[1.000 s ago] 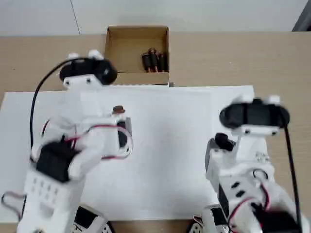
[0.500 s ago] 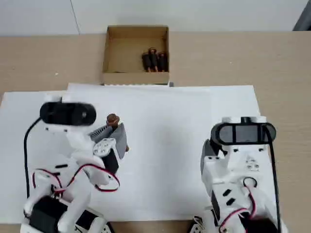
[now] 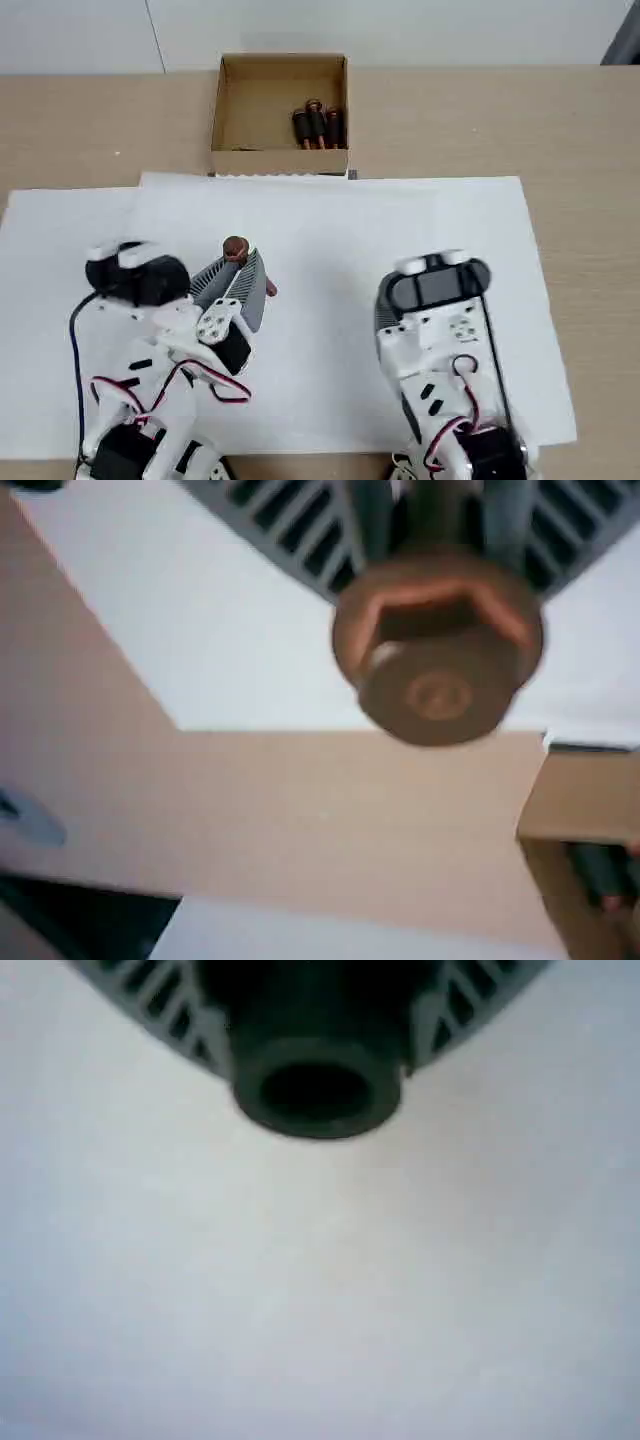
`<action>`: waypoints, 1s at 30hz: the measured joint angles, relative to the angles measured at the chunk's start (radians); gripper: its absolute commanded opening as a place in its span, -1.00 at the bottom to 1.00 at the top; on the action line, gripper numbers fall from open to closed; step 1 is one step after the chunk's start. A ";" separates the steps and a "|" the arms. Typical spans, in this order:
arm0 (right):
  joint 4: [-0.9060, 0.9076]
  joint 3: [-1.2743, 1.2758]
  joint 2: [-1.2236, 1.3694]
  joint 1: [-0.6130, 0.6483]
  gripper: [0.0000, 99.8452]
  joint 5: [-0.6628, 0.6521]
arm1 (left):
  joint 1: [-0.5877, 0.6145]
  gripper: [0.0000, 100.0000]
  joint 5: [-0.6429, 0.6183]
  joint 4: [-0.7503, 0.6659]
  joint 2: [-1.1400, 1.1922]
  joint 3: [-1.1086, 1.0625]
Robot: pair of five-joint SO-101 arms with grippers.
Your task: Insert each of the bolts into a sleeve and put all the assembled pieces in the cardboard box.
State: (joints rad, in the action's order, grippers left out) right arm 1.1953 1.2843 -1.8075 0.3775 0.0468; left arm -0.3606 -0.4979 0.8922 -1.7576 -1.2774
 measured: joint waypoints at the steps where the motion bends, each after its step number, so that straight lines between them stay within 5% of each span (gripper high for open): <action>1: -0.017 0.020 0.008 0.026 -0.99 -0.006 | 0.000 -0.99 -0.006 -0.020 -0.015 -0.023; 14: -0.189 0.140 0.006 0.282 -0.99 -0.074 | -0.097 -0.99 -0.081 -0.187 -0.044 -0.132; 30: -0.308 0.169 0.006 0.330 -0.99 -0.209 | -0.129 -0.99 -0.081 -0.190 -0.046 -0.163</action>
State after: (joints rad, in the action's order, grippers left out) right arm 0.8869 1.4530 -1.8013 0.7073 -0.1619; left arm -0.4895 -0.5792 0.7020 -1.8036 -1.4400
